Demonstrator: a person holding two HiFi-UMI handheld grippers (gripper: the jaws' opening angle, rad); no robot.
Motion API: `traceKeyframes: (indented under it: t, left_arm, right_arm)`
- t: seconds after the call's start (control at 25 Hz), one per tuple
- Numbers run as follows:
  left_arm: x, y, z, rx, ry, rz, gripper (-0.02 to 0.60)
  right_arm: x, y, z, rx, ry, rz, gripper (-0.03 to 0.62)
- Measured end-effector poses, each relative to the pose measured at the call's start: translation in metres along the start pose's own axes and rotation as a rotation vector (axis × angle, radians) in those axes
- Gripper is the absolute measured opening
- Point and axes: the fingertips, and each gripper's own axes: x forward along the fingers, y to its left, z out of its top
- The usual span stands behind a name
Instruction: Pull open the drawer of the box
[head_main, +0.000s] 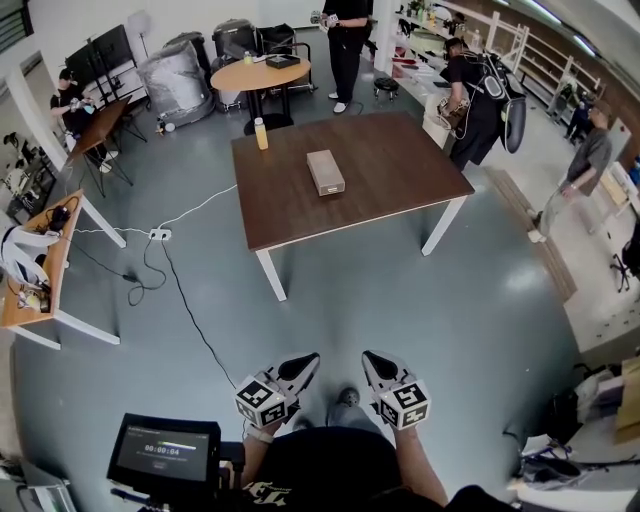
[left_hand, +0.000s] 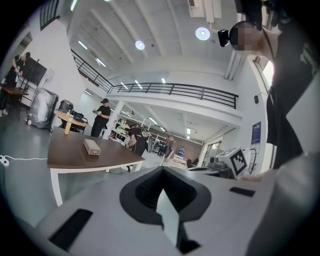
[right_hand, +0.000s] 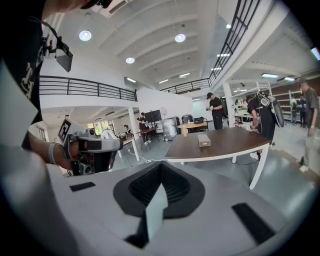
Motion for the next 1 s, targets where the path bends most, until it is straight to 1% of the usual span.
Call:
traceKeyframes:
  t: [0.6, 0.88, 1.0]
  left_arm:
    - [0.078, 0.009, 0.004, 0.003, 0.030, 0.004, 0.000]
    - [0.094, 0.002, 0.016, 0.004, 0.031, 0.003, 0.000]
    - [0.103, 0.000, 0.014, 0.003, 0.029, 0.001, 0.000]
  right_arm:
    - [0.015, -0.078, 0.007, 0.023, 0.000, 0.012, -0.012]
    - [0.006, -0.093, 0.021, 0.023, 0.004, 0.012, -0.012]
    - [0.004, -0.105, 0.018, 0.025, 0.006, 0.006, -0.012]
